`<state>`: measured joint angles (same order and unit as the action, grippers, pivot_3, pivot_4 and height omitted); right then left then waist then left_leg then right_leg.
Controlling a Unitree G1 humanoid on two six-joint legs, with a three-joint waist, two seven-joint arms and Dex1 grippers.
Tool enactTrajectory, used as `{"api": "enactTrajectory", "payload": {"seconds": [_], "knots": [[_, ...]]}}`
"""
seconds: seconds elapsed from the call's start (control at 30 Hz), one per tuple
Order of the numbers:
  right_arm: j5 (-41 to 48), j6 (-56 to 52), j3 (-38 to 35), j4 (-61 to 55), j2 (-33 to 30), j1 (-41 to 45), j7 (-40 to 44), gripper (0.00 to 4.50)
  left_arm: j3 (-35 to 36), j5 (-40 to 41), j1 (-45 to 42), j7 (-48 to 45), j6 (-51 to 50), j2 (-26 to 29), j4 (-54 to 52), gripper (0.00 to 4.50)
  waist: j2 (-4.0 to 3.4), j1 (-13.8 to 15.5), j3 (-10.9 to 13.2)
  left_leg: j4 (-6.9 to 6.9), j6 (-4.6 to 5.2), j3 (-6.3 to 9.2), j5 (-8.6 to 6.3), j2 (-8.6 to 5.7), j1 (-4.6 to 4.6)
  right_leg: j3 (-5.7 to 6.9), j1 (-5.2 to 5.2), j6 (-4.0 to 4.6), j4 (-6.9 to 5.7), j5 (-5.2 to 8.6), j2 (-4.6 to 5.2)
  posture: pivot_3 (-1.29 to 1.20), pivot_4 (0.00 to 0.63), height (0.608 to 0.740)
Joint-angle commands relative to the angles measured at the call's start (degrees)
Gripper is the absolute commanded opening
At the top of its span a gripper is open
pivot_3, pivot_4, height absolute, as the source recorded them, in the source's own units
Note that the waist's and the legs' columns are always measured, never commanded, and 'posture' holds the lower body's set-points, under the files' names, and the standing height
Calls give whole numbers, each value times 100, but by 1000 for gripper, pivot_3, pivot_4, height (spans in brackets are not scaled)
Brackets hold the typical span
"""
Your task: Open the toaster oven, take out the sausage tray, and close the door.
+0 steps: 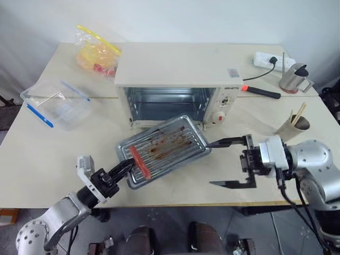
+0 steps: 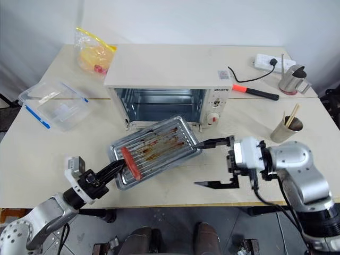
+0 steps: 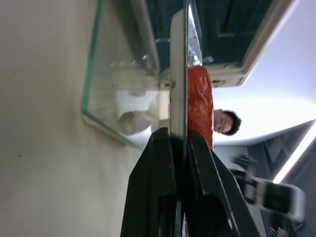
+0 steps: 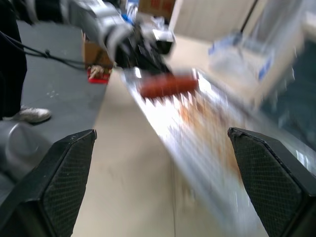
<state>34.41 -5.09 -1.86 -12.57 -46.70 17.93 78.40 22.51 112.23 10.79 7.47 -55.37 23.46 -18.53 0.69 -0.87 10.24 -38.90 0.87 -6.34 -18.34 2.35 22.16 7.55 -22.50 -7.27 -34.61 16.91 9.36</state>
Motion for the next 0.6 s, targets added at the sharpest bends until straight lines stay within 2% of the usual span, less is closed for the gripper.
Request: {"api": "enactTrajectory", "payload": {"seconds": [0.03, 0.27, 0.4, 0.5, 0.6], "knots": [[-39, 105, -166, 798, -61, 353, 361, 4446, 296, 77, 275, -96, 328, -273, -515, 0, -2, 8, 1, 0, 0, -2, 0, 1, 0, 0, -1, 0, 4, 0, 0, 0, 150, 740], [-700, 678, -71, 2783, 140, 917, 708, 4446, 487, 77, 1510, -133, 1098, -790, -1469, 0, -6, 47, 4, -6, 2, -13, -9, 2, 1, -2, -1, 1, 22, 1, 1, 0, 150, 740], [-692, 552, -101, 3367, 150, 1098, 1007, 3203, 431, 77, 2111, -198, 1542, -997, -1884, 0, -13, 63, 7, -10, 3, -16, -13, 3, 1, -5, -1, 4, 27, 2, 2, 0, 150, 740], [-944, 994, 45, 4039, 272, 1290, 1293, 2200, 437, 77, 3041, -359, 2032, -1428, -2397, 0, -14, 50, 8, -16, 2, -18, -19, 9, 2, -3, 0, 9, 35, 2, 2, 0, 150, 740], [-1071, 1172, 157, 4370, 367, 1439, 1382, 1264, 255, 77, 3673, -506, 2335, -1566, -2734, 0, -18, 40, 11, -17, 11, -33, -36, 12, 2, -8, 3, 10, 57, 2, 2, 0, 150, 740]]}}
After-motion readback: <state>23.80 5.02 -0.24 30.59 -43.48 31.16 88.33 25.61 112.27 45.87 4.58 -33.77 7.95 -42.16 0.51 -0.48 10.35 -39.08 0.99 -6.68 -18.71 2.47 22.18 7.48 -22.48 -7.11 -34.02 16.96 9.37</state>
